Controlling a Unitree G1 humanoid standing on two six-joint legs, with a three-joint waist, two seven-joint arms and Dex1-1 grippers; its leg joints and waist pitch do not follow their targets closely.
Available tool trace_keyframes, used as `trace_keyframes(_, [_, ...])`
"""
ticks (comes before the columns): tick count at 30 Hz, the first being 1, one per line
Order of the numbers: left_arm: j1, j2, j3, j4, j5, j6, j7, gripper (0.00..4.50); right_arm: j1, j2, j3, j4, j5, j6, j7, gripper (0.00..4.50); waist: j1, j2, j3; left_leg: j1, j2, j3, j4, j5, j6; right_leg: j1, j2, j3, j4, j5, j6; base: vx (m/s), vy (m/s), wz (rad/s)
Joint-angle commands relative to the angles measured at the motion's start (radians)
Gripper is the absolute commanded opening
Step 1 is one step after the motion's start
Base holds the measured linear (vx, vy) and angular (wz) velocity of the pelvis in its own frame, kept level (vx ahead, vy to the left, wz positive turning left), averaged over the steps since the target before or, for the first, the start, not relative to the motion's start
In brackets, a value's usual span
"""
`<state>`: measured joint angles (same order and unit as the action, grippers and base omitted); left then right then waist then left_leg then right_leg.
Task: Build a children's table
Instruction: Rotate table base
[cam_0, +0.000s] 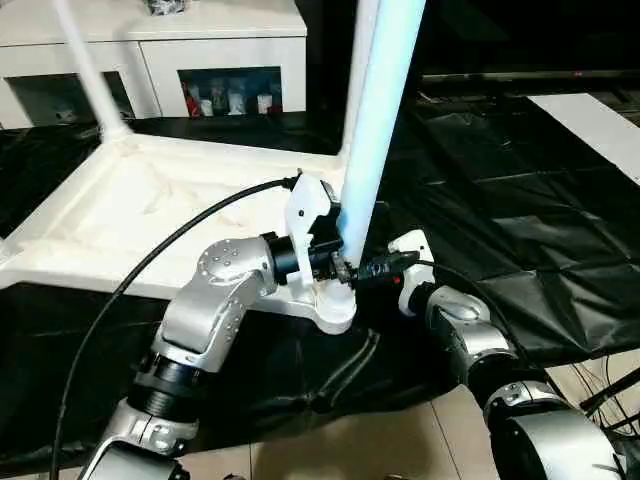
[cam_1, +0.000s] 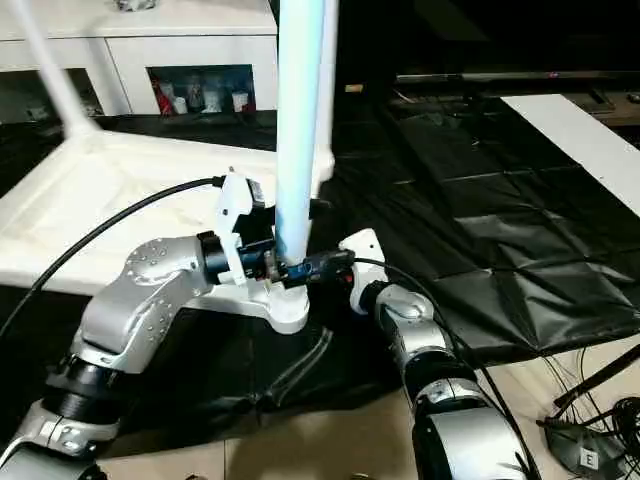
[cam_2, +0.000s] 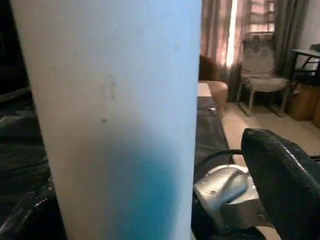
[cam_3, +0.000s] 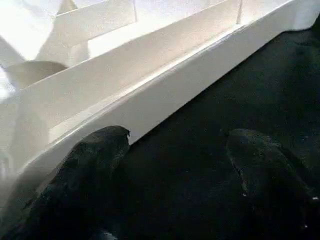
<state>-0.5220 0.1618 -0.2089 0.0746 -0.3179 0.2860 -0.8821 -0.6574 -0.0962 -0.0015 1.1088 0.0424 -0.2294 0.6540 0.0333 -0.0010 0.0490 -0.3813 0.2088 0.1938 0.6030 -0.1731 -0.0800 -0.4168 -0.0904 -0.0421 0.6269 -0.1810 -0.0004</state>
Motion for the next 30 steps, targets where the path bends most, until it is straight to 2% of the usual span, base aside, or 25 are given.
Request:
trace_keyframes(1, [-0.03,-0.043,-0.053,0.027,0.015,-0.012,0.007,4.48,0.009,0.074,0.073,-0.05,-0.019,-0.003,0.103,3.94,0.012,0.001,-0.069,0.009,0.013,-0.006,-0.068,-0.227,0.071,0.06,-0.034,0.025,-0.069,-0.117,-0.269,0.0,0.0,0.0])
trace_keyframes(5, [-0.042,-0.057,-0.056,0.074,0.059,-0.047,0.044,4.48,0.014,0.072,0.072,-0.059,-0.017,0.0,0.109,3.94,0.013,0.007,-0.07,0.01,0.014,-0.008,-0.069,-0.226,0.075,0.06,-0.034,0.023,-0.068,-0.101,-0.272,0.0,0.0,0.0])
trace_keyframes(6, [-0.046,-0.059,-0.054,0.087,0.068,-0.052,0.054,4.48,0.014,0.071,0.072,-0.061,-0.015,0.001,0.112,3.94,0.013,0.006,-0.07,0.011,0.013,-0.008,-0.069,-0.234,0.072,0.059,-0.034,0.023,-0.069,-0.109,-0.272,0.0,0.0,0.0])
trace_keyframes(9, [-0.066,-0.068,-0.04,0.134,0.097,-0.064,0.104,4.48,0.023,0.072,0.072,-0.073,-0.007,0.001,0.138,3.94,0.013,0.012,-0.068,0.014,0.014,-0.009,-0.072,-0.262,0.062,0.057,-0.033,0.023,-0.073,-0.132,-0.265,0.0,0.0,0.0])
trace_keyframes(11, [-0.08,-0.072,-0.037,0.163,0.119,-0.083,0.128,4.48,0.032,0.072,0.074,-0.084,-0.004,0.002,0.153,3.94,0.013,0.014,-0.068,0.011,0.012,-0.011,-0.073,-0.266,0.058,0.06,-0.034,0.022,-0.073,-0.132,-0.263,0.0,0.0,0.0])
trace_keyframes(13, [-0.094,-0.083,-0.026,0.195,0.133,-0.099,0.153,4.48,0.042,0.073,0.077,-0.098,0.0,0.005,0.17,3.94,0.013,0.011,-0.069,0.011,0.012,-0.011,-0.072,-0.266,0.059,0.06,-0.034,0.022,-0.073,-0.12,-0.266,0.0,0.0,0.0])
trace_keyframes(14, [-0.097,-0.087,-0.022,0.203,0.136,-0.103,0.159,4.48,0.045,0.073,0.078,-0.102,0.002,0.006,0.174,3.94,0.013,0.017,-0.069,0.012,0.012,-0.011,-0.072,-0.265,0.059,0.059,-0.033,0.022,-0.073,-0.112,-0.27,0.0,0.0,0.0])
trace_keyframes(15, [-0.097,-0.087,-0.022,0.203,0.136,-0.103,0.159,4.48,0.045,0.073,0.078,-0.102,0.002,0.006,0.174,3.94,0.014,0.015,-0.07,0.012,0.012,-0.011,-0.071,-0.264,0.061,0.06,-0.033,0.022,-0.072,-0.102,-0.272,0.0,0.0,0.0])
trace_keyframes(16, [-0.122,-0.093,-0.011,0.255,0.165,-0.132,0.205,4.48,0.054,0.072,0.083,-0.117,0.006,0.006,0.191,3.94,0.015,0.023,-0.069,0.014,0.011,-0.012,-0.072,-0.271,0.062,0.058,-0.031,0.021,-0.075,-0.103,-0.27,0.0,0.0,0.0])
trace_keyframes(19, [-0.16,-0.092,0.003,0.339,0.214,-0.186,0.275,4.48,0.061,0.064,0.084,-0.127,0.007,0.003,0.199,3.94,0.021,0.026,-0.069,0.017,0.013,-0.013,-0.074,-0.29,0.057,0.057,-0.032,0.021,-0.077,-0.104,-0.275,0.0,0.0,0.0])
trace_keyframes(21, [-0.171,-0.096,0.013,0.365,0.222,-0.205,0.299,4.48,0.063,0.062,0.081,-0.132,0.01,0.006,0.202,3.94,0.027,0.023,-0.064,0.02,0.013,-0.013,-0.077,-0.335,0.046,0.056,-0.033,0.021,-0.082,-0.165,-0.261,0.0,0.0,0.0])
trace_keyframes(23, [-0.193,-0.098,0.026,0.404,0.236,-0.222,0.339,4.48,0.065,0.055,0.077,-0.135,0.01,0.005,0.197,3.94,0.027,0.027,-0.057,0.025,0.012,-0.015,-0.082,-0.396,0.028,0.053,-0.035,0.019,-0.092,-0.267,-0.238,0.0,0.0,0.0])
trace_keyframes(24, [-0.195,-0.098,0.028,0.407,0.238,-0.224,0.343,4.48,0.065,0.055,0.076,-0.135,0.01,0.005,0.196,3.94,0.028,0.024,-0.054,0.032,0.012,-0.017,-0.083,-0.437,0.015,0.049,-0.036,0.019,-0.099,-0.337,-0.219,0.0,0.0,0.0])
trace_keyframes(25, [-0.232,-0.103,0.056,0.475,0.262,-0.258,0.42,4.48,0.067,0.04,0.066,-0.138,0.008,-0.001,0.177,3.94,0.026,0.023,-0.053,0.031,0.008,-0.019,-0.084,-0.448,0.01,0.049,-0.035,0.018,-0.104,-0.381,-0.197,0.0,0.0,0.0])
trace_keyframes(27, [-0.25,-0.104,0.069,0.506,0.274,-0.279,0.457,4.48,0.067,0.032,0.057,-0.141,0.014,0.001,0.173,3.94,0.027,0.025,-0.055,0.033,0.007,-0.022,-0.085,-0.449,0.004,0.047,-0.033,0.018,-0.106,-0.396,-0.175,0.0,0.0,0.0])
trace_keyframes(28, [-0.256,-0.106,0.074,0.521,0.276,-0.287,0.465,4.48,0.068,0.026,0.055,-0.144,0.016,0.001,0.171,3.94,0.025,0.023,-0.055,0.026,0.007,-0.026,-0.088,-0.443,0.005,0.053,-0.036,0.016,-0.107,-0.409,-0.167,0.0,0.0,0.0])
trace_keyframes(30, [-0.264,-0.111,0.08,0.541,0.274,-0.302,0.468,4.48,0.069,0.019,0.05,-0.148,0.023,0.003,0.171,3.94,0.028,0.023,-0.057,0.025,0.005,-0.024,-0.086,-0.429,0.014,0.049,-0.037,0.016,-0.111,-0.413,-0.166,0.0,0.0,0.0])
